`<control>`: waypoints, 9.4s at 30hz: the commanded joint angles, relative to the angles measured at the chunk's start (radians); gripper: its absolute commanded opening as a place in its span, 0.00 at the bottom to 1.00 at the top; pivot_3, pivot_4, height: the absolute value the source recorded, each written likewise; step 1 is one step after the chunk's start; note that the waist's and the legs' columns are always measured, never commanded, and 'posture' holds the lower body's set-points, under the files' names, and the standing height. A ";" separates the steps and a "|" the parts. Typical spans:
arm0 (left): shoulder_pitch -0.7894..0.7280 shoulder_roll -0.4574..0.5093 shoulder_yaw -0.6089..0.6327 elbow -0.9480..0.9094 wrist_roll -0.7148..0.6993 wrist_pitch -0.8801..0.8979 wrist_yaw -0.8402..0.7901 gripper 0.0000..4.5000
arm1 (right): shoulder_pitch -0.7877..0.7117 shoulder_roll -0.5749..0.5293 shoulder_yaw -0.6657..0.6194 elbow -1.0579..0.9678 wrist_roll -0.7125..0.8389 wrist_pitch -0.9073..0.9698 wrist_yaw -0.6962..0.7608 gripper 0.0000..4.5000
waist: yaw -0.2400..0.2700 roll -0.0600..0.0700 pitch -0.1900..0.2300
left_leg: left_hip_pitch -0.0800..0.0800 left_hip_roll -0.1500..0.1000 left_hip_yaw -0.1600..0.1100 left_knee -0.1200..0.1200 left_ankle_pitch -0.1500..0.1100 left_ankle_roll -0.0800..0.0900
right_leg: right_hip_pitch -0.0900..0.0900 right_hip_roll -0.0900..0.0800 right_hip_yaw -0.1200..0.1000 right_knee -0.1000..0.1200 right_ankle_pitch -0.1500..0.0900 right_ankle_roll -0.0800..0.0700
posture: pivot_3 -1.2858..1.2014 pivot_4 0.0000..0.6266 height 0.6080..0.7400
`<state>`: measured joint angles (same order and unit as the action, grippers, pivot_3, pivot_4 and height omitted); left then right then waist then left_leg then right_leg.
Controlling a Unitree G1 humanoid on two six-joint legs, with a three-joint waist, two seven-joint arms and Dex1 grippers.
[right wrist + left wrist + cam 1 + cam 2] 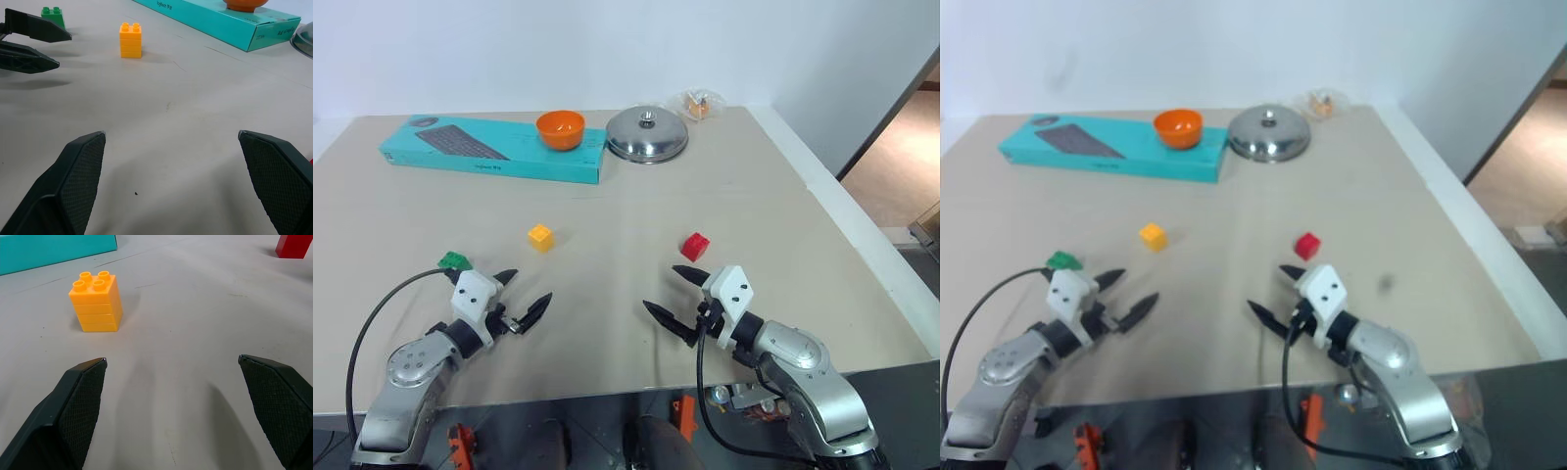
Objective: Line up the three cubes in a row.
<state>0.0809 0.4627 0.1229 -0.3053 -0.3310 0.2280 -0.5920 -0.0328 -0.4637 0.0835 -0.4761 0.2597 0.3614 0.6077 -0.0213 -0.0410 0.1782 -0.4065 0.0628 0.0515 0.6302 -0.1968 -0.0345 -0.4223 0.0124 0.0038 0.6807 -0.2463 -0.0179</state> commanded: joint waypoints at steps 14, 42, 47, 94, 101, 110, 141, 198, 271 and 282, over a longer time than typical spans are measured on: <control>-0.036 -0.016 0.005 -0.007 -0.019 -0.008 -0.016 0.99 | 0.021 -0.001 -0.014 -0.045 0.001 -0.010 -0.019 1.00 | 0.000 0.000 0.000 | 0.000 0.000 0.000 0.000 0.000 0.000 | 0.000 0.000 0.000 0.000 0.000 0.000 | 0.52 0.24 1.00; -0.188 0.059 -0.115 0.037 -0.098 0.012 -0.305 0.99 | -0.087 0.045 -0.143 -0.081 -0.035 0.047 -0.208 1.00 | -0.001 0.000 0.000 | -0.001 -0.001 0.001 0.001 0.000 0.000 | 0.000 0.001 0.003 0.000 0.001 0.000 | 0.52 0.24 1.00; -0.220 0.085 -0.168 0.050 -0.110 0.046 -0.389 0.99 | -0.150 0.026 -0.178 0.026 -0.042 0.037 -0.211 1.00 | -0.001 0.000 0.000 | -0.001 -0.001 0.001 0.001 0.000 0.000 | 0.000 0.002 0.003 0.000 0.001 0.000 | 0.52 0.24 1.00; -0.195 0.069 -0.120 0.019 -0.110 0.063 -0.301 1.00 | -0.511 0.003 -0.077 0.576 0.014 -0.073 0.209 0.28 | -0.004 0.001 0.001 | 0.000 0.000 0.002 0.001 -0.001 0.002 | -0.001 0.004 0.009 0.000 0.001 0.001 | 0.52 0.24 1.00; -0.088 0.069 -0.054 -0.011 -0.133 0.010 -0.286 1.00 | -0.575 0.003 0.099 0.419 0.031 0.003 0.381 0.28 | -0.003 0.002 0.001 | 0.000 0.002 0.002 0.001 -0.001 0.002 | -0.002 0.005 0.009 0.001 0.001 0.001 | 0.52 0.24 1.00; -0.033 0.132 -0.057 -0.010 -0.113 -0.155 -0.424 1.00 | -0.637 0.012 0.216 0.497 0.024 -0.008 0.555 0.28 | -0.001 0.002 0.001 | -0.001 0.001 0.003 0.002 -0.001 0.002 | -0.002 0.002 0.010 0.001 0.001 0.001 | 0.52 0.24 1.00; -0.029 0.137 -0.078 -0.034 -0.103 -0.152 -0.354 1.00 | -0.662 0.085 0.209 0.780 -0.065 -0.214 0.629 1.00 | -0.002 0.002 0.001 | -0.001 0.002 0.003 0.002 -0.001 0.002 | -0.002 0.005 0.009 0.001 0.002 0.000 | 0.52 0.24 1.00; -0.237 0.167 0.225 0.493 -0.095 -0.012 -0.123 1.00 | -0.290 0.016 0.061 0.009 0.111 0.076 0.136 1.00 | -0.001 -0.001 0.000 | -0.001 0.002 0.003 0.001 -0.001 0.002 | -0.002 0.002 0.008 0.000 0.002 0.001 | 0.52 0.24 1.00; -0.574 0.157 -0.267 0.541 0.104 -0.172 -0.726 0.98 | -0.273 -0.043 0.094 -0.006 0.086 0.025 0.169 1.00 | -0.003 -0.002 0.000 | -0.003 0.000 0.003 0.003 -0.001 0.002 | -0.002 0.010 0.010 0.000 0.002 0.001 | 0.52 0.24 1.00; -0.501 0.253 0.019 0.214 -0.233 0.352 -0.527 0.98 | -0.258 -0.062 0.071 0.001 0.097 0.018 0.193 1.00 | -0.003 -0.001 0.000 | -0.002 0.001 0.001 0.003 -0.001 0.002 | -0.002 0.010 0.010 0.000 0.001 0.001 | 0.52 0.24 1.00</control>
<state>-0.4158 0.7270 0.0656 -0.0504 -0.5083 0.5128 -1.2038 -0.2874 -0.5186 0.1861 -0.4569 0.3389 0.3951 0.7901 -0.0243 -0.0423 0.1783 -0.4087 0.0639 0.0527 0.6335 -0.1978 -0.0323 -0.4241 0.0217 0.0138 0.6812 -0.2448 -0.0171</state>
